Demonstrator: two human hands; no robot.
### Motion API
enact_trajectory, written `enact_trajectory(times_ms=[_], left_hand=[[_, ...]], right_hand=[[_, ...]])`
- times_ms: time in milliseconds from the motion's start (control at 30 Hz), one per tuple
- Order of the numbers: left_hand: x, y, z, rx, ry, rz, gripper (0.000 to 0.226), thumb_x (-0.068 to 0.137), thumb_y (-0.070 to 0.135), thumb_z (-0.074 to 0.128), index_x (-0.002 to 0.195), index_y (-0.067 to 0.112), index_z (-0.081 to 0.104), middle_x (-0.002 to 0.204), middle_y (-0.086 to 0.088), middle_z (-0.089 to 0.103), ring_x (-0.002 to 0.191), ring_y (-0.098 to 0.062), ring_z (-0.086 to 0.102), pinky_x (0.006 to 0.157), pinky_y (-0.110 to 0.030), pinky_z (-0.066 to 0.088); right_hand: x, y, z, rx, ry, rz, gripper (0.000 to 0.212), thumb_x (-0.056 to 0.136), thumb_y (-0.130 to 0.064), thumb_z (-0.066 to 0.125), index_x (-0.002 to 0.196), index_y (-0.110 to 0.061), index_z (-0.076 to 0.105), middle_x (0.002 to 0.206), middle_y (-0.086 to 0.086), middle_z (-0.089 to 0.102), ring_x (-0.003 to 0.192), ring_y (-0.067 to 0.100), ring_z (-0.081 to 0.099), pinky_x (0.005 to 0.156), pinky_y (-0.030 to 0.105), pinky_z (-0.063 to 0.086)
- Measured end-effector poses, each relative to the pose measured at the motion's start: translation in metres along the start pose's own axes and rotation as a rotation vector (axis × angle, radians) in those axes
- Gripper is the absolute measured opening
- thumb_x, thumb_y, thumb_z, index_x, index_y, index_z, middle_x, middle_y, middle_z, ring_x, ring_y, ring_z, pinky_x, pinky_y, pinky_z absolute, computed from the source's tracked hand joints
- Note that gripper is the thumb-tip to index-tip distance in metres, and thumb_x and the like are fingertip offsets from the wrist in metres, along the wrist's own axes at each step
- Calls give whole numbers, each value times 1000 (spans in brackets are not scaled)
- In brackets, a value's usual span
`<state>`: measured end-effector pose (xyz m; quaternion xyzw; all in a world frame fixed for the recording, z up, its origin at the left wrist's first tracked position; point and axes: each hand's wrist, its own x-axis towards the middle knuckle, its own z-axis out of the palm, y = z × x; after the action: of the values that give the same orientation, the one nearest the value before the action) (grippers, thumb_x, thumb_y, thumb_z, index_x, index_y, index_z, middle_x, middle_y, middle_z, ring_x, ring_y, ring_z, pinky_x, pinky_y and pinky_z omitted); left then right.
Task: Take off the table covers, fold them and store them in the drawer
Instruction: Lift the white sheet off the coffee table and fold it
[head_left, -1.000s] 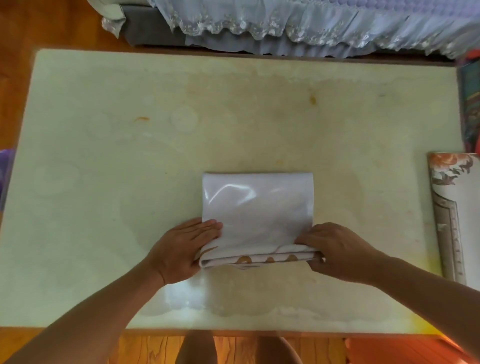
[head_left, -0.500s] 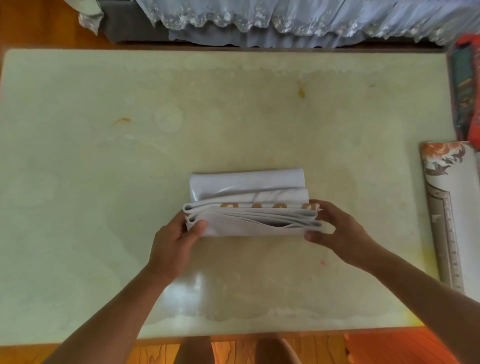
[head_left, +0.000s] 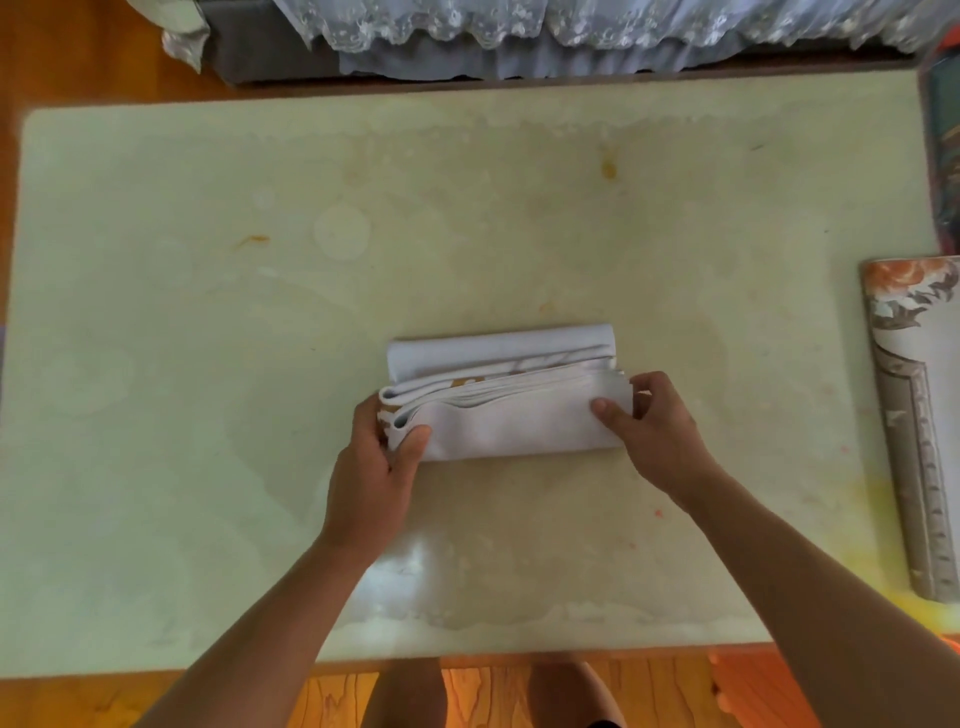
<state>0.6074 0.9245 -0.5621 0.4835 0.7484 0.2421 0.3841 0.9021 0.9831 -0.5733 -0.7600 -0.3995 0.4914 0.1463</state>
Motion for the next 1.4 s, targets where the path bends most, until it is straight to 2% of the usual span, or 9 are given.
enact_trajectory(times_ms=[67, 133, 300, 467, 633, 767, 1067, 1200, 1400], left_hand=[[3, 12, -2, 41, 71, 158, 62, 95, 27, 67, 150, 21, 38, 128, 18, 55, 112, -3, 58, 93, -20, 49], [6, 25, 3, 305, 141, 354, 62, 94, 8, 60, 152, 10, 40, 143, -8, 46, 128, -25, 50, 104, -33, 46], [17, 57, 12, 967, 107, 457, 56, 89, 32, 46, 136, 3, 57, 119, -19, 62, 120, -42, 52, 109, -58, 35], [29, 53, 10, 1089, -51, 654, 91, 71, 79, 65, 124, 5, 62, 96, -16, 62, 71, -33, 61, 58, -39, 44], [48, 36, 3, 1042, -41, 1070, 69, 71, 72, 76, 93, 11, 53, 69, -7, 55, 47, -25, 54, 43, -31, 40], [45, 29, 1, 996, -59, 1219, 60, 80, 67, 72, 92, 15, 45, 67, -3, 53, 46, -22, 52, 43, -31, 41], [105, 31, -1, 825, -82, 1026, 62, 96, 63, 52, 85, 4, 66, 100, -18, 62, 98, -39, 60, 93, -53, 49], [120, 27, 6, 755, -226, 872, 74, 96, 72, 32, 97, 9, 70, 126, -6, 61, 92, -29, 69, 64, -41, 58], [144, 30, 8, 650, -321, 703, 65, 89, 74, 45, 101, 11, 58, 109, -3, 54, 77, -26, 60, 64, -36, 49]], right_hand=[[2, -5, 3, 8, 25, 22, 40, 87, -39, 76, 110, -17, 52, 102, 3, 65, 82, 13, 59, 61, 26, 42], [2, -6, 4, 28, 47, 51, 41, 85, -40, 77, 108, -17, 53, 101, 5, 65, 81, 14, 59, 62, 29, 43], [-4, -5, 8, 101, 84, 56, 38, 86, -38, 77, 110, -19, 56, 101, 9, 66, 85, 20, 61, 70, 32, 47], [-14, 5, 2, -17, 15, 12, 53, 88, -37, 75, 133, -24, 51, 99, 12, 63, 80, 17, 56, 72, 31, 47], [-19, -7, -24, -715, 68, -747, 107, 79, -50, 78, 159, -17, 16, 161, 14, 21, 147, 35, 22, 116, 50, 30], [-7, -36, -14, -1103, -189, -1077, 101, 69, -66, 77, 145, -10, 42, 161, 18, 27, 151, 39, 17, 122, 55, 19], [37, -75, -12, -1068, -196, -1202, 46, 92, -56, 60, 98, -10, 61, 107, 11, 61, 96, 31, 57, 81, 46, 54], [49, -64, -5, -1068, -128, -1091, 56, 101, -56, 37, 107, -6, 62, 140, 18, 53, 123, 38, 53, 103, 48, 48], [77, -74, 3, -1088, -112, -1139, 48, 101, -52, 30, 97, -10, 55, 94, 8, 56, 76, 29, 55, 55, 40, 50]])
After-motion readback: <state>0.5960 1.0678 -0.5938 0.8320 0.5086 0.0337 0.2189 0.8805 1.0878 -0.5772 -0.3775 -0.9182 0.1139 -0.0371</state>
